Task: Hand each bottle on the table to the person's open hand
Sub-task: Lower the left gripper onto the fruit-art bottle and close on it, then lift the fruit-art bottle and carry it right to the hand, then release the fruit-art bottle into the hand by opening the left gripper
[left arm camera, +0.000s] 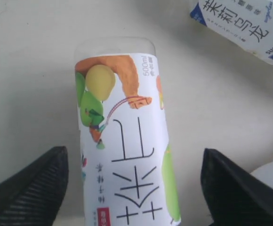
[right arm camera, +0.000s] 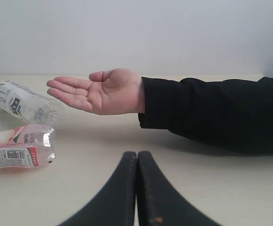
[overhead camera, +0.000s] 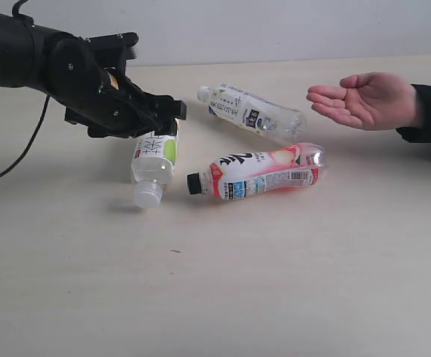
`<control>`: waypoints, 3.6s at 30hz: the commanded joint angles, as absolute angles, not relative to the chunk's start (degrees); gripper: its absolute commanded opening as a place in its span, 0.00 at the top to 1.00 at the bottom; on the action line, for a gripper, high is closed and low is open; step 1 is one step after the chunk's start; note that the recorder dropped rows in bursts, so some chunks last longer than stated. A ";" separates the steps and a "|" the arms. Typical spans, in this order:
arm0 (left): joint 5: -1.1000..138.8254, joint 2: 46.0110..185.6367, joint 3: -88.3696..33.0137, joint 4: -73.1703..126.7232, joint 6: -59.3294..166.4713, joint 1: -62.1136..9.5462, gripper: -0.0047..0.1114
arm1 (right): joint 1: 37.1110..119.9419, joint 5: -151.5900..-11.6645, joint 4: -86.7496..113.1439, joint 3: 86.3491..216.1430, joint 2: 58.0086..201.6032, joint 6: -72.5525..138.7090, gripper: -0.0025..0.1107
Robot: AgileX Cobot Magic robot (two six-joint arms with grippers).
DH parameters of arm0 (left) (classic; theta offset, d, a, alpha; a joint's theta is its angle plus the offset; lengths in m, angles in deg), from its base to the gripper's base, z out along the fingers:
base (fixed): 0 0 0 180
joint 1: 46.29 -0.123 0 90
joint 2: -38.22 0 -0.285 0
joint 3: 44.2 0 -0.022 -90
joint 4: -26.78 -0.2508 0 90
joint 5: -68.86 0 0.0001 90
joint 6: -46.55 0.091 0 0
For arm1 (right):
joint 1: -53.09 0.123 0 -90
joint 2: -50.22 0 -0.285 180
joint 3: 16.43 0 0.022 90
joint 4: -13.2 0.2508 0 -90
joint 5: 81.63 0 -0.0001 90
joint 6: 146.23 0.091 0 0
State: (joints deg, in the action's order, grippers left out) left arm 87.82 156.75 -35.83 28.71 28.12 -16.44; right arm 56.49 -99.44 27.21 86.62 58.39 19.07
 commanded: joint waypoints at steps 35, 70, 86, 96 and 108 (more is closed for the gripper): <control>89.12 152.46 -37.15 27.97 25.87 -14.36 0.96 | 56.13 -99.35 26.93 86.35 58.01 18.89 0.98; 79.35 180.63 -81.09 30.40 -6.43 5.62 0.96 | 56.13 -99.35 26.93 86.35 58.01 18.89 0.98; 79.05 185.00 -82.72 30.52 -6.20 5.64 0.96 | 56.13 -99.35 26.93 86.35 58.01 18.89 0.98; 79.36 185.58 -82.72 30.52 -4.67 5.64 0.64 | 56.13 -99.35 26.93 86.35 58.01 18.89 0.98; 83.56 185.07 -82.72 30.39 -0.94 5.64 0.20 | 56.13 -99.35 26.93 86.35 58.01 18.89 0.98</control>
